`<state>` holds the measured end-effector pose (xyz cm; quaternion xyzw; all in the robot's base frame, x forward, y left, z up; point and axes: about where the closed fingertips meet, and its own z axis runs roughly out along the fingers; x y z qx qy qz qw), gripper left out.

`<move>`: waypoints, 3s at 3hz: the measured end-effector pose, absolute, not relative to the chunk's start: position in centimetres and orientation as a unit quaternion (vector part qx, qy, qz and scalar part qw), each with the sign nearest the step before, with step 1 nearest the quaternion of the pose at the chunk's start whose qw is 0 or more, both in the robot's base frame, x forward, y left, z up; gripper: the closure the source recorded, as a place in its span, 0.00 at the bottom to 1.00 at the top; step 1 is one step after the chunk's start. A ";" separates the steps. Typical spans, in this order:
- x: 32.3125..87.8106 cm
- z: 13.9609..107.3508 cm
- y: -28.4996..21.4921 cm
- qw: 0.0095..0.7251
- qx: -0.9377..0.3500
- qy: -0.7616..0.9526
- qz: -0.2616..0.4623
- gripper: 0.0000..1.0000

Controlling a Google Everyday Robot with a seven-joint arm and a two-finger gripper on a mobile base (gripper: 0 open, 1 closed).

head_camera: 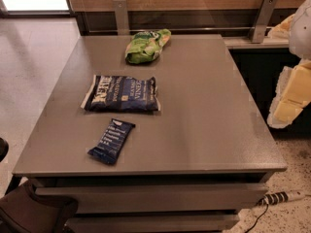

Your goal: Pick green rice chip bag

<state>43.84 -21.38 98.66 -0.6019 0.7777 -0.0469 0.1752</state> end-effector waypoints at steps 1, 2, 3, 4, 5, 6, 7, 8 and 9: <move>43.8 98.7 -21.4 0.175 -0.602 0.778 -0.047 0.00; 44.8 98.9 -21.3 0.179 -0.593 0.784 -0.051 0.00; 49.8 98.9 -20.2 0.210 -0.547 0.809 -0.058 0.00; 54.2 99.1 -18.2 0.277 -0.486 0.827 -0.062 0.00; 59.2 100.1 -15.7 0.355 -0.441 0.822 -0.058 0.00; 64.3 102.7 -12.0 0.418 -0.424 0.802 -0.047 0.00; 64.3 102.7 -12.0 0.418 -0.424 0.802 -0.047 0.00; 65.5 102.2 -11.4 0.414 -0.425 0.804 -0.043 0.00; 71.8 98.6 -9.0 0.389 -0.429 0.815 -0.012 0.00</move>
Offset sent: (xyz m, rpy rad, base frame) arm 0.0633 0.0025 0.0096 0.0124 -0.0323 -0.1386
